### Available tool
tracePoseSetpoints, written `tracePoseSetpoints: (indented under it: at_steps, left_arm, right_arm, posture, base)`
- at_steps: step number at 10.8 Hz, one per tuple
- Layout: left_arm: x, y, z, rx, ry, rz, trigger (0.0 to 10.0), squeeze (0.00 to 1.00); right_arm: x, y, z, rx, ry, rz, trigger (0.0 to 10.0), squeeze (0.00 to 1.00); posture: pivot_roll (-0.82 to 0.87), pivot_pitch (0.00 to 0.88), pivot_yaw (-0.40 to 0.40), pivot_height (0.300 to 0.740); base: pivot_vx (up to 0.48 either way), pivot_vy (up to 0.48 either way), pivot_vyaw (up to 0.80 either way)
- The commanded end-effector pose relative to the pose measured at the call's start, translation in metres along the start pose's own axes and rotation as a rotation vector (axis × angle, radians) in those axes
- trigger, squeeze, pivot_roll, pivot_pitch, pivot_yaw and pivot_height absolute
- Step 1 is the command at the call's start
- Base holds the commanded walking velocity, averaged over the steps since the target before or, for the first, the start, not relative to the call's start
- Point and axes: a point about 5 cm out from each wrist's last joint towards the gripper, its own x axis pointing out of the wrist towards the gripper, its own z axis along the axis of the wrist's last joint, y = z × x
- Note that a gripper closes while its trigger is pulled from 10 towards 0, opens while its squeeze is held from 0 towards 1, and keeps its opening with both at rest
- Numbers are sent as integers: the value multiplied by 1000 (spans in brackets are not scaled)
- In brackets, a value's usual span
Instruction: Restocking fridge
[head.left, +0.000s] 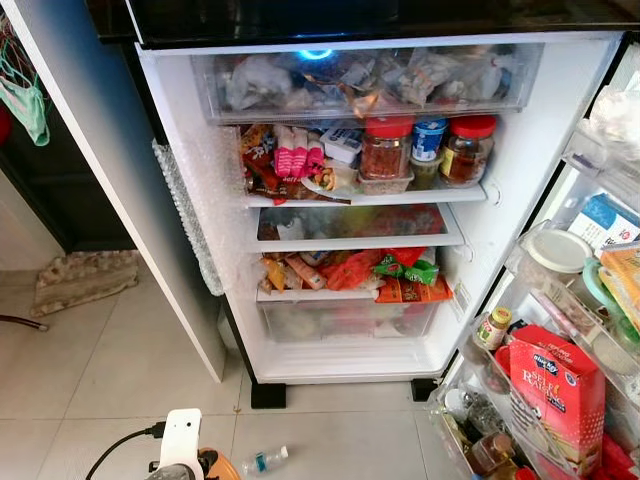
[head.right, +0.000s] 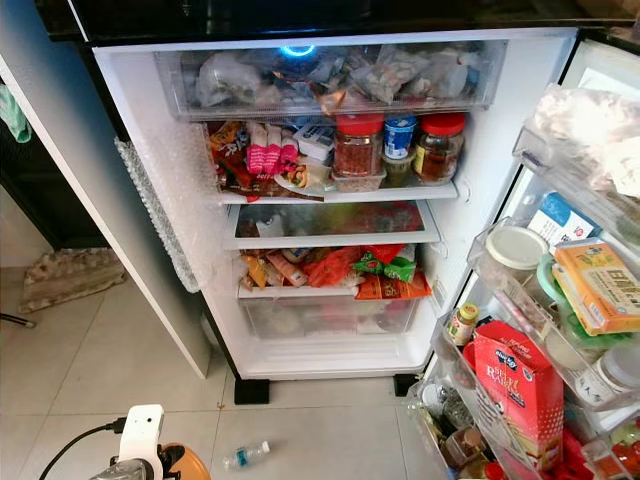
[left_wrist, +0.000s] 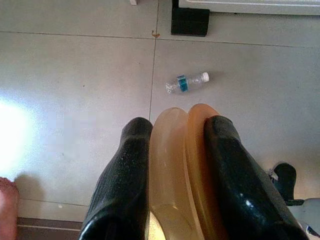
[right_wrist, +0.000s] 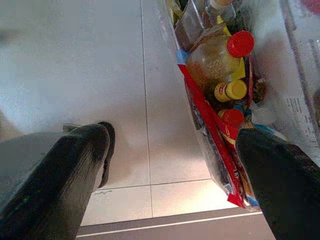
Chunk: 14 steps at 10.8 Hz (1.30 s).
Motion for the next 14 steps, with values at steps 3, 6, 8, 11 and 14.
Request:
tracePoseSetpoints:
  at_steps: [3, 6, 8, 11, 14]
  left_arm:
    - [-1, 2, -6, 12, 22, 10, 10000, 0]
    - [-1, 2, -5, 8, 24, 10, 10000, 0]
    - [-1, 2, -5, 7, 24, 9, 10000, 0]
    - [-1, 2, -5, 7, 23, 9, 10000, 0]
    - [-1, 2, -5, 6, 22, 10, 10000, 0]
  right_arm:
    - [0, 0, -2, 1, 13, 1, 10000, 0]
    - [0, 0, -2, 8, 20, 6, 10000, 0]
    - [0, 0, -3, -2, 36, 11, 10000, 0]
    - [0, 0, -2, -2, 29, 10, 10000, 0]
    - [0, 1, -2, -7, 28, 11, 10000, 0]
  posture:
    - [-32, 21, 22, 740]
    - [-31, 24, 23, 740]
    - [-32, 24, 22, 740]
    - [-32, 24, 22, 740]
    - [-32, 24, 21, 740]
  base:
    - [283, 0, 0]
    - [313, 0, 0]
    - [326, 0, -381]
    - [326, 0, -252]
    - [326, 0, 0]
